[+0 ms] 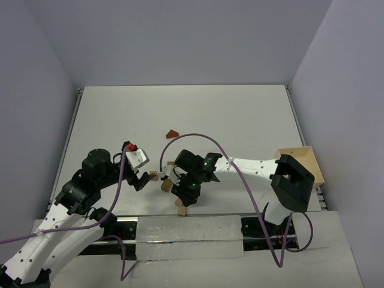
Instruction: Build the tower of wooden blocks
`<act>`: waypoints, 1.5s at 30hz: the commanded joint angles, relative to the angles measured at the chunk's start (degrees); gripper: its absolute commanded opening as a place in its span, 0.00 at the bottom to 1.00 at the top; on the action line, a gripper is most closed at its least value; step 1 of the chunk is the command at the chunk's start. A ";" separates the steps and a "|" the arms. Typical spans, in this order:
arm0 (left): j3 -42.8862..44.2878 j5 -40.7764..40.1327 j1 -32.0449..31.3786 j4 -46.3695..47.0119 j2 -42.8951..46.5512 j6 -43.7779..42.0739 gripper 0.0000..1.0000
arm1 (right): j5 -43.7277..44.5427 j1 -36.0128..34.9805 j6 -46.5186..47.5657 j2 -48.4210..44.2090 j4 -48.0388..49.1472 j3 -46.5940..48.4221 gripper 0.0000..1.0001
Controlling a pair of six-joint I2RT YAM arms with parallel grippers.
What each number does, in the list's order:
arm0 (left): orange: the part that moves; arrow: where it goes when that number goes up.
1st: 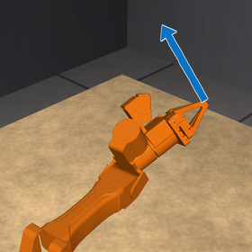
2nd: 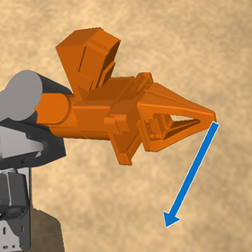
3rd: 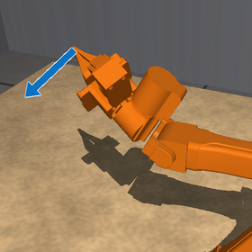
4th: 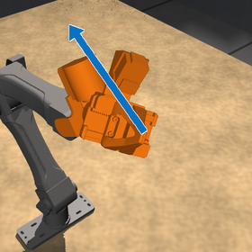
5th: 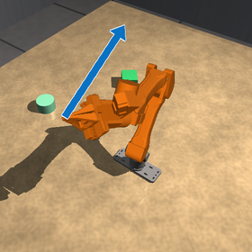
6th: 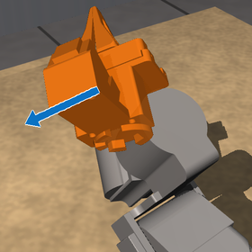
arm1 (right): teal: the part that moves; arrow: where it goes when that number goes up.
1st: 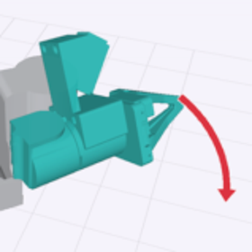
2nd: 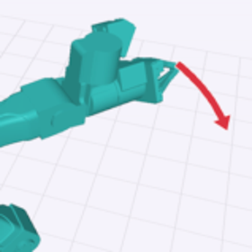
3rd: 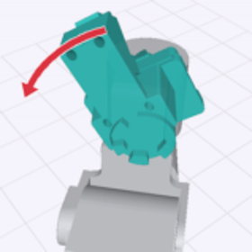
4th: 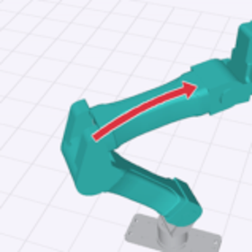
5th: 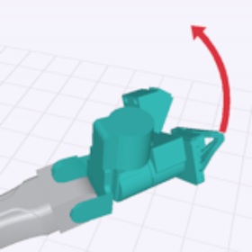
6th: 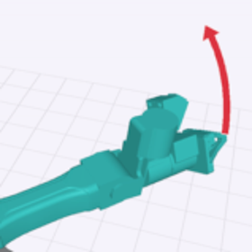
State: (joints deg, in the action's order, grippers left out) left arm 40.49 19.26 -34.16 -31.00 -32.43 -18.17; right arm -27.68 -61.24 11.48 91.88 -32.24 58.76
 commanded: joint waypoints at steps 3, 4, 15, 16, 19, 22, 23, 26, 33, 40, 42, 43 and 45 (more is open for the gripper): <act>2.41 -4.02 0.90 4.55 0.75 4.04 0.99 | -1.40 0.60 -1.63 -5.32 1.80 0.76 0.62; 2.54 -4.55 1.04 4.77 0.79 4.39 0.99 | -0.69 0.60 -1.36 -5.39 2.06 0.37 0.64; 4.72 -9.54 3.11 7.29 0.09 9.18 0.99 | 2.93 -1.22 -5.84 -4.28 3.94 -3.95 0.09; 5.11 -9.76 3.36 7.42 -0.13 9.77 0.99 | 3.12 -1.50 -6.48 -4.10 4.35 -4.25 0.09; 6.23 -10.56 4.00 7.78 -0.52 11.84 0.99 | 3.69 -2.46 -7.18 -3.72 4.80 -4.62 0.12; 7.83 -11.50 4.49 7.97 -0.92 14.51 0.99 | 3.73 -3.71 -8.24 -3.16 5.57 -4.95 0.21; 8.25 -11.67 4.60 7.97 -1.08 15.45 0.99 | 3.83 -4.11 -8.43 -3.05 5.86 -5.09 0.24; 9.44 -11.71 4.94 8.06 -1.54 16.51 0.99 | 4.35 -5.22 -8.76 -2.18 6.09 -4.93 0.29; 9.43 -11.62 5.33 8.67 -1.58 17.03 0.99 | 5.27 -6.61 -9.28 0.40 6.31 -3.39 0.27; 8.94 -11.63 5.65 9.11 -1.32 16.84 0.99 | 5.30 -6.70 -10.09 3.87 6.13 -0.23 0.25; 8.82 -11.71 5.68 9.11 -1.32 16.68 0.99 | 5.10 -6.70 -10.50 4.35 6.13 0.45 0.25; 8.76 -11.71 5.80 9.17 -1.26 16.56 0.99 | 5.04 -6.70 -10.69 4.48 6.13 0.70 0.25; 8.68 -11.71 5.86 9.24 -1.18 16.46 0.99 | 4.87 -6.70 -10.96 4.71 6.13 0.96 0.24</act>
State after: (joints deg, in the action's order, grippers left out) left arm 47.88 8.08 -28.90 -24.98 -33.87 -2.13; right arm -22.94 -67.40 1.72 96.25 -27.28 56.89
